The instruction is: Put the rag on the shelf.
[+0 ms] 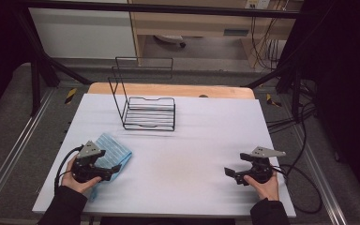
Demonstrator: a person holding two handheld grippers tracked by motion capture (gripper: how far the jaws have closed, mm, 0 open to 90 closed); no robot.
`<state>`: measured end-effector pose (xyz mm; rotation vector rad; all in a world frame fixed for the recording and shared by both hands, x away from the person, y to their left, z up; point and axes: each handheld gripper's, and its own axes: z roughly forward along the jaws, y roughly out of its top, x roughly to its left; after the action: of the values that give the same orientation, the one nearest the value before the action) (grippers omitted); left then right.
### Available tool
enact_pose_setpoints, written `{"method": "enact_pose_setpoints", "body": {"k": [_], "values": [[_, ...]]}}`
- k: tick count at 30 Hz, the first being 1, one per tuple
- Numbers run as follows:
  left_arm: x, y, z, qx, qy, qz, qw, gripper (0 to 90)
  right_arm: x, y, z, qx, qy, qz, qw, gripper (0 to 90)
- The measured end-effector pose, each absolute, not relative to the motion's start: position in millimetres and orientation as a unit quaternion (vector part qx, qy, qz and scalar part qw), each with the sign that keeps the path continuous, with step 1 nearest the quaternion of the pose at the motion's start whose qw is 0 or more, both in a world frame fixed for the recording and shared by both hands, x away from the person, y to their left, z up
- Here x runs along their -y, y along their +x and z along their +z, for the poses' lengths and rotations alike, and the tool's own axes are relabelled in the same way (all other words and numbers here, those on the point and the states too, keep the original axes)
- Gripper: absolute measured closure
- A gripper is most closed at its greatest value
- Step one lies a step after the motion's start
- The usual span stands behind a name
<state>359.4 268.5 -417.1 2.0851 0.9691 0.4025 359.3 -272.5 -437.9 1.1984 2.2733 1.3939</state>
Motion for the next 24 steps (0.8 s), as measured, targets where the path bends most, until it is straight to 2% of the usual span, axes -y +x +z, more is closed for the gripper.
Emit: {"method": "enact_pose_setpoints", "body": {"k": [4,5,8,13,16,19,24], "values": [[-265.2,360.3,-418.6,-0.390,0.821,0.158,0.385,19.5,271.2,359.0,-438.3,-0.775,0.407,0.472,0.108,0.6],[-262.2,361.2,-420.2,-0.388,0.826,0.153,0.379,25.6,270.9,359.4,-438.8,-0.776,0.406,0.470,0.109,0.6],[-257.7,362.6,-424.2,-0.388,0.835,0.142,0.363,34.1,270.9,359.9,-439.0,-0.777,0.406,0.468,0.110,0.6],[-255.3,365.2,-432.5,-0.393,0.847,0.150,0.326,44.3,270.9,359.7,-439.2,-0.778,0.406,0.467,0.110,0.6],[-256.4,366.5,-434.7,-0.395,0.846,0.150,0.325,45.3,270.5,359.7,-439.4,-0.778,0.407,0.466,0.110,0.6],[-257.0,367.5,-437.3,-0.394,0.848,0.157,0.317,50.4,270.6,359.9,-439.6,-0.779,0.408,0.464,0.111,0.6],[-255.6,368.1,-439.4,-0.399,0.847,0.158,0.315,51.0,270.6,360.0,-439.8,-0.779,0.408,0.463,0.112,0.6]]}}
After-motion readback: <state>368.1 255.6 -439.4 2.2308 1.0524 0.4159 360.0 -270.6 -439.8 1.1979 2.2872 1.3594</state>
